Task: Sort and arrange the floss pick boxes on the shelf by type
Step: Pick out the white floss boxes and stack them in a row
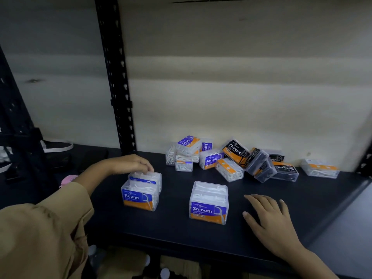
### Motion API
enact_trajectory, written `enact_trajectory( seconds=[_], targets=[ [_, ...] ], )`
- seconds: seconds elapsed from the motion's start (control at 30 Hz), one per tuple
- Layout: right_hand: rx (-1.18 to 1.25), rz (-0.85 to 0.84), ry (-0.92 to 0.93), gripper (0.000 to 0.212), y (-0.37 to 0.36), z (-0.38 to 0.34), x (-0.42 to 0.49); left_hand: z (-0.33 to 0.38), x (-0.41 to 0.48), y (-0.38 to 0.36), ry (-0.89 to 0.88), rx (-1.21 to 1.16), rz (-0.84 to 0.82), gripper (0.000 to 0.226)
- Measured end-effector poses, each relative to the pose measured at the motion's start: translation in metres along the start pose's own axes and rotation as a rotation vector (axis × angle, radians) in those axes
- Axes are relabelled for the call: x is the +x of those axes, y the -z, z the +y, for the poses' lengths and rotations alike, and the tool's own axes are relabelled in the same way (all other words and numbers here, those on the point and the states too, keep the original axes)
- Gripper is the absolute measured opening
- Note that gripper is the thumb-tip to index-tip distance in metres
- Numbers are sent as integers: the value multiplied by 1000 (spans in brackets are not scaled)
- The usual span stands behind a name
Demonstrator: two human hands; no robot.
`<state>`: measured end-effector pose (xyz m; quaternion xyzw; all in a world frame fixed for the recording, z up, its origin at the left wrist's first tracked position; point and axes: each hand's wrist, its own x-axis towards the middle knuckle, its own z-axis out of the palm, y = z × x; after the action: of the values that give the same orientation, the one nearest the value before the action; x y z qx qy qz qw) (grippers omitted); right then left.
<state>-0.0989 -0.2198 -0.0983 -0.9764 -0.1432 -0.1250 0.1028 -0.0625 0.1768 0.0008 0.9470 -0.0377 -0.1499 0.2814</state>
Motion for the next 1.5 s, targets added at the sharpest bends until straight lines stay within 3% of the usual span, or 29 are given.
enact_trajectory(
  seconds=[0.23, 0.43, 0.6, 0.7, 0.73, 0.9, 1.13, 1.5],
  targets=[
    [-10, -18, -13, 84, 2, -3, -1, 3, 9, -15, 22, 60, 10, 34],
    [-18, -80, -9, 89, 6, -4, -2, 4, 7, -15, 20, -17, -37, 38],
    [-42, -137, -6, 82, 9, -6, -3, 17, 18, -19, -70, 15, 170, 51],
    [-28, -142, -18, 52, 15, -7, 11, 39, 33, -30, -136, 25, 350, 13],
    [-24, -117, -18, 49, 16, -9, 19, 48, 39, -34, -132, 27, 413, 11],
    [-34, 60, -14, 50, 18, -21, 72, 83, 75, -42, 47, 115, 626, 43],
    [-202, -19, -8, 50, 11, -27, 105, 101, 101, -40, 350, 193, 584, 74],
    [-50, 12, -99, 45, 15, -19, 94, 92, 89, -32, 270, 50, 543, 70]
  ],
)
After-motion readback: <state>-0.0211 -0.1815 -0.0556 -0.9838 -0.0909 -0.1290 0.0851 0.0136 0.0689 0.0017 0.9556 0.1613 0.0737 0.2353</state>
